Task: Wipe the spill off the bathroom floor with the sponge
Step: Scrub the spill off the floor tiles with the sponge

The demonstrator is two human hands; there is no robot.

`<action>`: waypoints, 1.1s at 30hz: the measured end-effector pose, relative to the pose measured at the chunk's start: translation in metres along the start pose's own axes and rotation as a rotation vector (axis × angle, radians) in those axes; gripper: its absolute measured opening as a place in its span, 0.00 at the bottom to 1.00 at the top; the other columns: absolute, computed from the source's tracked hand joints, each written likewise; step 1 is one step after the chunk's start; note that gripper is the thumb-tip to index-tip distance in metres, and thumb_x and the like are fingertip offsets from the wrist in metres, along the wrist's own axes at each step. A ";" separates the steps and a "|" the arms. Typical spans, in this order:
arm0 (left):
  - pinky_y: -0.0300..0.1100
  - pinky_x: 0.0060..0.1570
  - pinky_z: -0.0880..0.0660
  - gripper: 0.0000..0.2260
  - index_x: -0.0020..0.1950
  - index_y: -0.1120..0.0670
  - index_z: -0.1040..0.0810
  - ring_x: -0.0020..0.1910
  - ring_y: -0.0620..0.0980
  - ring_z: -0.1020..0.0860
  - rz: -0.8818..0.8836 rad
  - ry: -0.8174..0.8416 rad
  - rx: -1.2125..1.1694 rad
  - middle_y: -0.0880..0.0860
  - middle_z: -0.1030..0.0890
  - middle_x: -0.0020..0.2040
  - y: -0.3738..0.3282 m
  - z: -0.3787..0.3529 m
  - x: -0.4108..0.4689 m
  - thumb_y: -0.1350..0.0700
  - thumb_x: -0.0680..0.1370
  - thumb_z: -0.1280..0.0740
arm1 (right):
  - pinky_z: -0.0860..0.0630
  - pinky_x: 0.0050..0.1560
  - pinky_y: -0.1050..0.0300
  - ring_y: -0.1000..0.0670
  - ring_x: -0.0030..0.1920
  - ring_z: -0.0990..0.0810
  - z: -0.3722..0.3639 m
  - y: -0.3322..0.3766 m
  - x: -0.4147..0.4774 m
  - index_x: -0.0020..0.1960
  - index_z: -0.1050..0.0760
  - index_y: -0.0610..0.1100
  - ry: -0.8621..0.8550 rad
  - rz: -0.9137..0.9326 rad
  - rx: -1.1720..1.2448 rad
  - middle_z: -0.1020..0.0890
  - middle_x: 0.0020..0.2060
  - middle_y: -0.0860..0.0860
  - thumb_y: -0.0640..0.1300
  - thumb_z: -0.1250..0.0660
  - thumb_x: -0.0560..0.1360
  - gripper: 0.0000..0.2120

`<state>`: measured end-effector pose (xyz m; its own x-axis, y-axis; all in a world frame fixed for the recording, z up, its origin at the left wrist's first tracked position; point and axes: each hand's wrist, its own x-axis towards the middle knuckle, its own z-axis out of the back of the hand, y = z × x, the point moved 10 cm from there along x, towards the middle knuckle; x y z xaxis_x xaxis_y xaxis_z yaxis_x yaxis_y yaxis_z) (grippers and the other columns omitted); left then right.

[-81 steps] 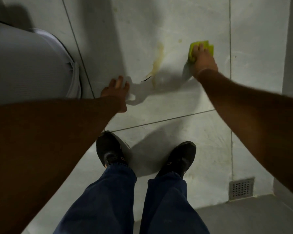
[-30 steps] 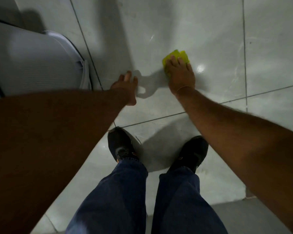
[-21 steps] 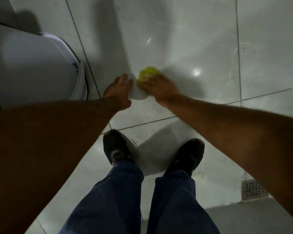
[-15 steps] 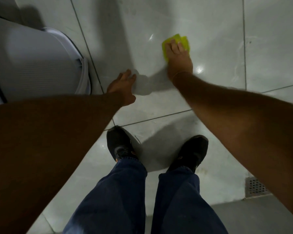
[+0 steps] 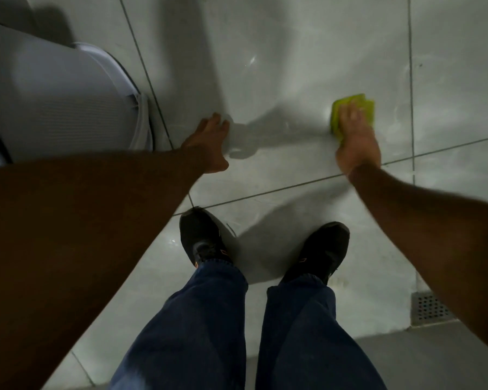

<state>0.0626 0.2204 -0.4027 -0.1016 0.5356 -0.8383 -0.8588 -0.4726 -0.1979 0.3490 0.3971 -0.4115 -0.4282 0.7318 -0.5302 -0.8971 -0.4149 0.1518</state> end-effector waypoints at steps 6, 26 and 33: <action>0.57 0.81 0.43 0.48 0.86 0.53 0.53 0.85 0.58 0.56 0.015 0.025 0.030 0.55 0.59 0.85 -0.003 0.001 0.002 0.51 0.74 0.26 | 0.54 0.82 0.36 0.33 0.81 0.49 0.008 0.036 0.031 0.82 0.49 0.38 -0.047 -0.186 0.092 0.47 0.81 0.36 0.41 0.49 0.76 0.35; 0.58 0.80 0.42 0.48 0.85 0.54 0.54 0.84 0.63 0.58 0.088 -0.034 0.047 0.56 0.60 0.85 -0.014 -0.010 0.004 0.48 0.74 0.27 | 0.55 0.82 0.40 0.34 0.82 0.50 0.073 0.035 0.147 0.82 0.44 0.42 -0.006 0.033 0.073 0.46 0.81 0.37 0.40 0.36 0.77 0.35; 0.57 0.80 0.42 0.47 0.85 0.52 0.51 0.84 0.62 0.54 0.077 -0.037 0.070 0.56 0.57 0.85 -0.010 -0.004 0.002 0.48 0.73 0.27 | 0.56 0.81 0.37 0.39 0.83 0.54 -0.011 0.206 0.049 0.83 0.50 0.49 0.137 0.550 -0.211 0.50 0.83 0.45 0.52 0.45 0.84 0.30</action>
<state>0.0731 0.2234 -0.4050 -0.1864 0.5257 -0.8300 -0.8805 -0.4642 -0.0963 0.1447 0.3418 -0.4157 -0.7924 0.3092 -0.5258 -0.5012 -0.8214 0.2723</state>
